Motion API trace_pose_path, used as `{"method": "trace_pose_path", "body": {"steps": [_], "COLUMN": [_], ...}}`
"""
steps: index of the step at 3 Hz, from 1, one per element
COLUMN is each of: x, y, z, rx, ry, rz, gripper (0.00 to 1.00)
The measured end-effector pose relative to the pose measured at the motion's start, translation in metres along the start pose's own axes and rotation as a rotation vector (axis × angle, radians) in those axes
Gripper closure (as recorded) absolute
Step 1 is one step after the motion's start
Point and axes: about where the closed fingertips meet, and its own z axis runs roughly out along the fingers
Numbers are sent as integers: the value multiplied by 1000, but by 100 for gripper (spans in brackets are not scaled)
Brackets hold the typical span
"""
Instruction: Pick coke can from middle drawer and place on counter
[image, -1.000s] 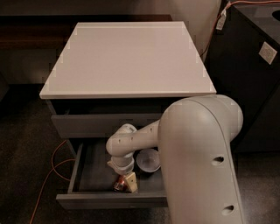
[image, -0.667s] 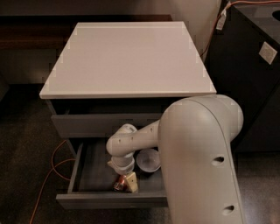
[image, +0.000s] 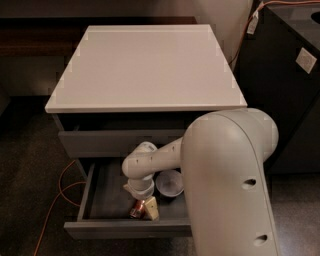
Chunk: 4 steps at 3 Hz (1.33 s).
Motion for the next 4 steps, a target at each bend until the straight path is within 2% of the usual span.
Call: {"method": "trace_pose_path", "body": {"steps": [3, 4], "x": [0, 5], "y": [1, 2], "z": [2, 3], "rx": [-14, -47], "ry": [32, 106], "rz": [-15, -76], "gripper": [0, 0]}}
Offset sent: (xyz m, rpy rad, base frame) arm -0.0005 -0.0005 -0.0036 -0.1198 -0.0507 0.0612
